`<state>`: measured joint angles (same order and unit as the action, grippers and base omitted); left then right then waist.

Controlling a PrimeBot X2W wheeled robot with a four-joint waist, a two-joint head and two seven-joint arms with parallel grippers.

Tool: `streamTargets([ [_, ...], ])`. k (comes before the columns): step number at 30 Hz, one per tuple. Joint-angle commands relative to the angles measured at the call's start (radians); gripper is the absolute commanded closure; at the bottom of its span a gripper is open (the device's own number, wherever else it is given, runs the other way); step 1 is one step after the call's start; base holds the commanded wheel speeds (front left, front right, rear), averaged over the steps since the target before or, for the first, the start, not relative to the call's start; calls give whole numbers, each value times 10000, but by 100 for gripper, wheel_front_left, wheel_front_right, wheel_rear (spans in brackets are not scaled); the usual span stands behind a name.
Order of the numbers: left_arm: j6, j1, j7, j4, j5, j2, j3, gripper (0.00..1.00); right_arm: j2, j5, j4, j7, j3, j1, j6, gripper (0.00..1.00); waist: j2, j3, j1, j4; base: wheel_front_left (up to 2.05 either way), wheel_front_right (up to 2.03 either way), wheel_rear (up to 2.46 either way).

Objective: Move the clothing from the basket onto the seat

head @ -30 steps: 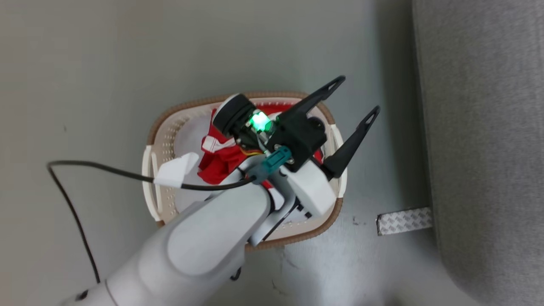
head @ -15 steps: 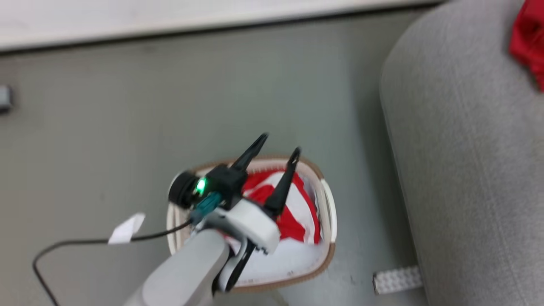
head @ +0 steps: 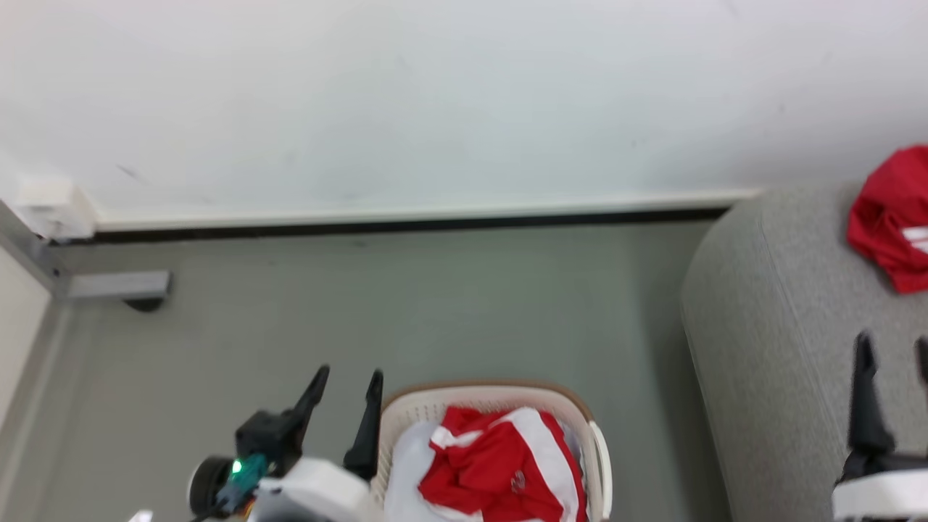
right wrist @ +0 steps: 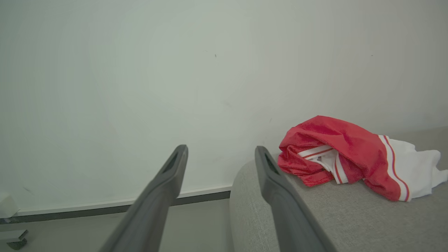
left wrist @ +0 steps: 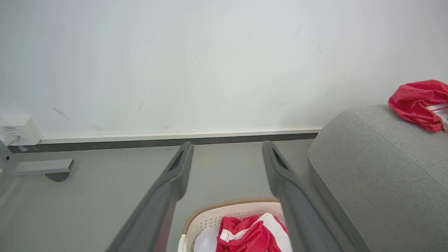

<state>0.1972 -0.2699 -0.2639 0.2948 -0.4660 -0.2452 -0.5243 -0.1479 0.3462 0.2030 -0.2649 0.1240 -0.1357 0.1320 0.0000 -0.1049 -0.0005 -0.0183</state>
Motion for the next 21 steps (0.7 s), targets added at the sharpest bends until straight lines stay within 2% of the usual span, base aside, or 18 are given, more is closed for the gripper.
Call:
streamTargets([
  [1, -14, 212, -4, -24, 84, -45, 77, 0, 53, -9, 55, 9, 11, 234, -25, 0, 0, 545, 5, 332, 0, 0, 0],
  [11, -318, 2054, -6, -323, 789, 407, 1745, 0, 714, -496, 627, 9, -326, 1741, -25, 0, 0, 1344, 5, 431, 0, 0, 0],
  [21, -837, 2363, -7, -241, 1499, 915, 2437, 0, 883, -778, 769, 9, -532, 1851, -25, 0, 0, 1411, 5, 467, 0, 0, 0],
])
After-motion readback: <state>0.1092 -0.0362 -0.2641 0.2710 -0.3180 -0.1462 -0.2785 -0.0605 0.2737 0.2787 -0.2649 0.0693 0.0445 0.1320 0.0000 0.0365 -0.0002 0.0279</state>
